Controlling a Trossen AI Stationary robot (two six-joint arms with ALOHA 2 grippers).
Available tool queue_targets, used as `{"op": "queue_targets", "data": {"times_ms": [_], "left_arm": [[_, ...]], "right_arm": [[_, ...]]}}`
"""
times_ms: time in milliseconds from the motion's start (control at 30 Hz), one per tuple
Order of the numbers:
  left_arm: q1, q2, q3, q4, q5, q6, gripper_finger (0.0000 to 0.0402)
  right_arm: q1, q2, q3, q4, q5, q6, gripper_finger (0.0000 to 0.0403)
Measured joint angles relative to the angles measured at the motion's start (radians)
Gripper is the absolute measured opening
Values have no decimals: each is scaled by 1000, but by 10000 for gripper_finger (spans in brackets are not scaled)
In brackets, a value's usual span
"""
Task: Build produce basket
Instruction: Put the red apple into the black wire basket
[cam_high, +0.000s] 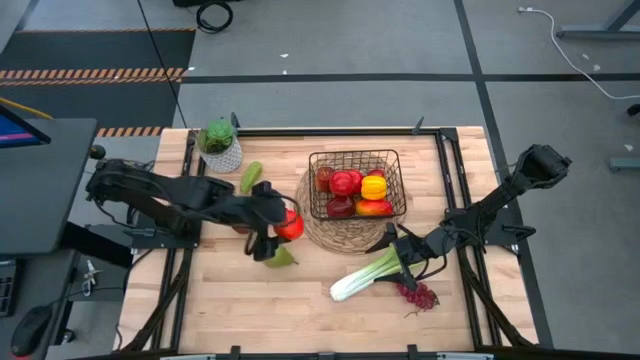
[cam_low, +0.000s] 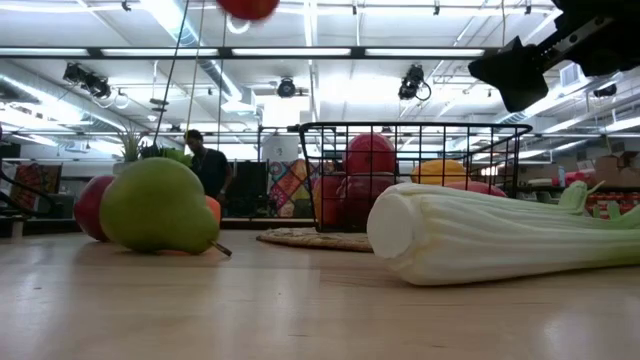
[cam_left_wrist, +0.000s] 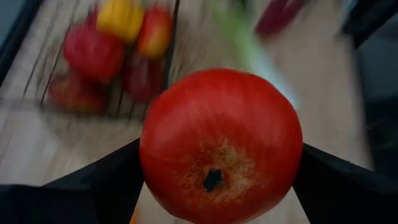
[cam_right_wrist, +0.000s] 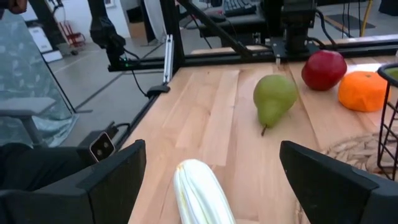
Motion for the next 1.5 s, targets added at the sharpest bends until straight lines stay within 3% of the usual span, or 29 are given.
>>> {"op": "queue_targets", "data": {"times_ms": [400,1033,1233,1500], "left_arm": [[-4,-172,15,267,93,-21,355],[-5,-163,-9,256,82,-1,355],[-9,-94,-39,199,51,262,355],[-9,-3,-40,173,-3,945,355]], "right_arm": [[0,0,0,-4,0,-2,373],[0,0,0,-4,0,-2,373],[0,0,0,-3,0,-2,373],[0,0,0,-3,0,-1,373]]}}
